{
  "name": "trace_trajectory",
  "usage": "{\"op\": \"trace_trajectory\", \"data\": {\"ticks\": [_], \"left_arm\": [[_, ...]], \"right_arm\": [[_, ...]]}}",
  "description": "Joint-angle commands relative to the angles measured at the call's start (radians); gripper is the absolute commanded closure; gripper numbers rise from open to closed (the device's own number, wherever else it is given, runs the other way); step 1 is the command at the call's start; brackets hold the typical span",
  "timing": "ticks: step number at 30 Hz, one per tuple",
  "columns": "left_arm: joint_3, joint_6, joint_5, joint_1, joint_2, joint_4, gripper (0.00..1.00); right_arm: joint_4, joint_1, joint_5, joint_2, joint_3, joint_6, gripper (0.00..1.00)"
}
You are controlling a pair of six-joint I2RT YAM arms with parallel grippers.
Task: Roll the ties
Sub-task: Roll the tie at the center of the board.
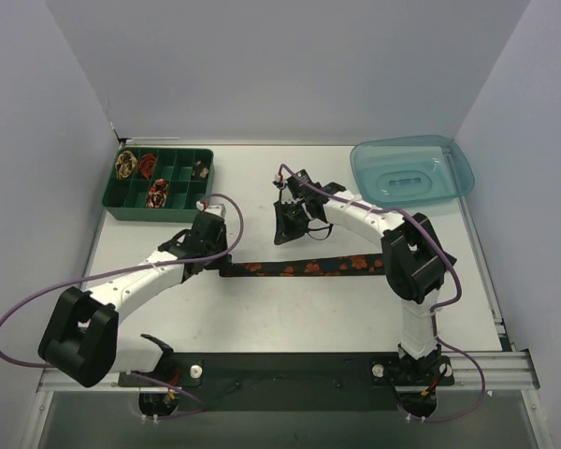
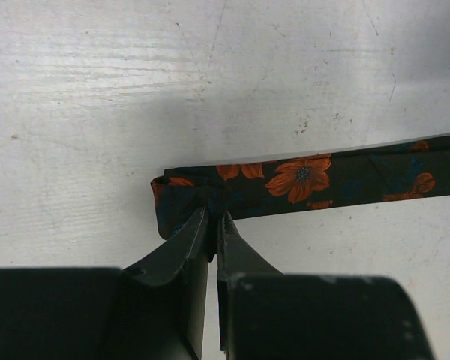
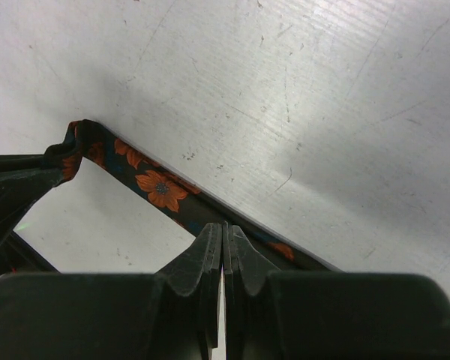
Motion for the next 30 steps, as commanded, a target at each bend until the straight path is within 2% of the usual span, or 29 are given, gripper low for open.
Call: {"op": "trace_trajectory", "data": {"ticks": [1, 13, 17, 19, 21, 25, 30], "left_arm": [[0.032, -0.021, 0.022, -0.027, 0.028, 0.077, 1.0], [-0.007, -0.087, 0.095, -0.057, 0.11, 0.224, 1.0], [-0.027, -0.105, 0.111, -0.057, 0.131, 0.268, 0.82], [-0.036, -0.119, 0.121, -0.058, 0.137, 0.29, 0.56], [-0.066, -0.137, 0.122, -0.057, 0.136, 0.316, 0.45], [-0.123, -0.19, 0.185, -0.057, 0.113, 0.455, 0.41], [-0.162, -0.228, 0.193, -0.055, 0.111, 0.523, 0.44]], "right_arm": [[-0.038, -0.006, 0.021, -0.047, -0.01, -0.017, 1.0], [-0.038, -0.008, 0.026, -0.03, -0.006, -0.012, 1.0], [-0.038, -0.009, 0.021, -0.023, -0.009, -0.014, 1.0], [-0.038, -0.008, 0.021, -0.023, -0.01, -0.012, 1.0], [-0.038, -0.008, 0.026, -0.023, -0.015, -0.012, 1.0], [-0.038, -0.008, 0.021, -0.02, -0.012, -0.014, 1.0], [-0.038, -0.008, 0.017, -0.017, -0.007, -0.015, 1.0]]}}
